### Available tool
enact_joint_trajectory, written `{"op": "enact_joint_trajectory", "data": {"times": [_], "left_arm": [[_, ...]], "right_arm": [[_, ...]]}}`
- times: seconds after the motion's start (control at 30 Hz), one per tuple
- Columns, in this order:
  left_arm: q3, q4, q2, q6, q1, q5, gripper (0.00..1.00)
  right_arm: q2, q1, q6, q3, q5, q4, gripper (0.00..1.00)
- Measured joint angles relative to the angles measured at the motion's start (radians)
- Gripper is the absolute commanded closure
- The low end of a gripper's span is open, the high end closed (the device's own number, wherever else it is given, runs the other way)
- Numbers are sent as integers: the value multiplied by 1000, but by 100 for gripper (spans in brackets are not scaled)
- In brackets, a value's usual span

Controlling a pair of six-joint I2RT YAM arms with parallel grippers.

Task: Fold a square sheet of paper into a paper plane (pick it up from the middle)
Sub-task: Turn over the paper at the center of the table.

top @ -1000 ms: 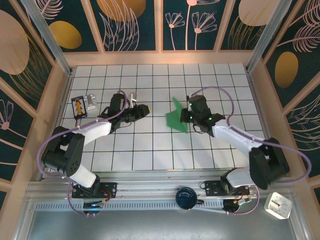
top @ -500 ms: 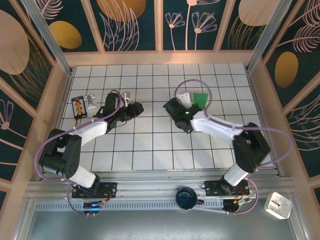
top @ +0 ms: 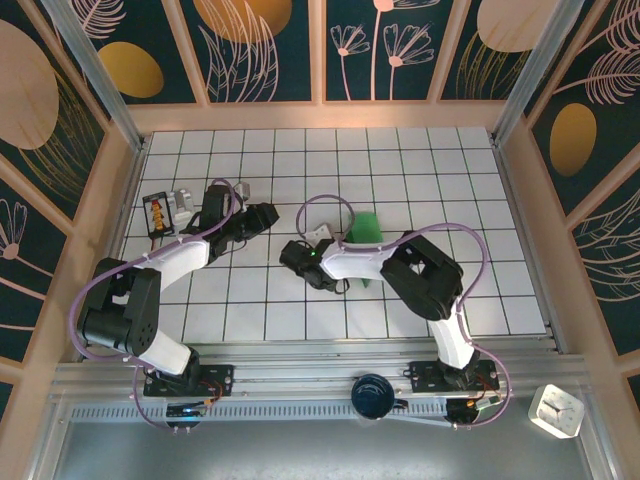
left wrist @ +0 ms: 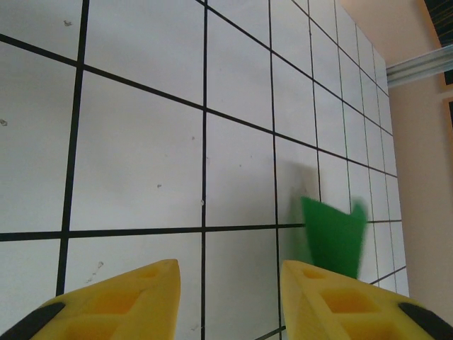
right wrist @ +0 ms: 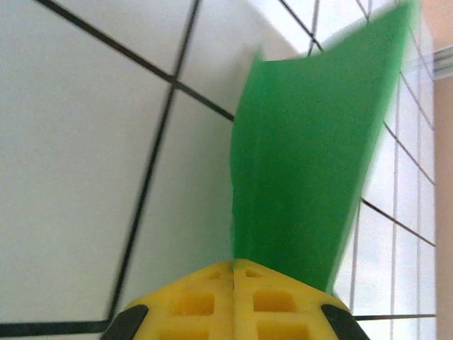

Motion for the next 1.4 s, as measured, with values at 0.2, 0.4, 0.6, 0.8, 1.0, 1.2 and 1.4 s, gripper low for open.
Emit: {"op": "enact_joint_trajectory", "data": {"times": [0.2, 0.4, 0.6, 0.8, 1.0, 1.2, 1.4], "left_arm": [[0, -3, 1, 0, 0, 1, 59], [0, -3, 1, -1, 0, 19, 59], [-21, 26, 1, -29, -12, 57, 60], [-24, 84, 30, -87, -170, 84, 78], [30, 153, 209, -143, -319, 152, 90], [88, 163, 331, -151, -323, 192, 92], [178, 135, 412, -106, -300, 212, 92]], "right_arm": [[57, 23, 0, 33, -75, 48, 95], [16, 20, -15, 24, -190, 132, 79], [-306, -31, -15, -169, -488, 350, 76], [-613, -287, 47, -454, -838, 602, 83], [-559, -425, 139, -612, -1026, 722, 94], [-482, -428, 231, -653, -1101, 834, 98], [-407, -376, 337, -666, -1112, 933, 98]]}}
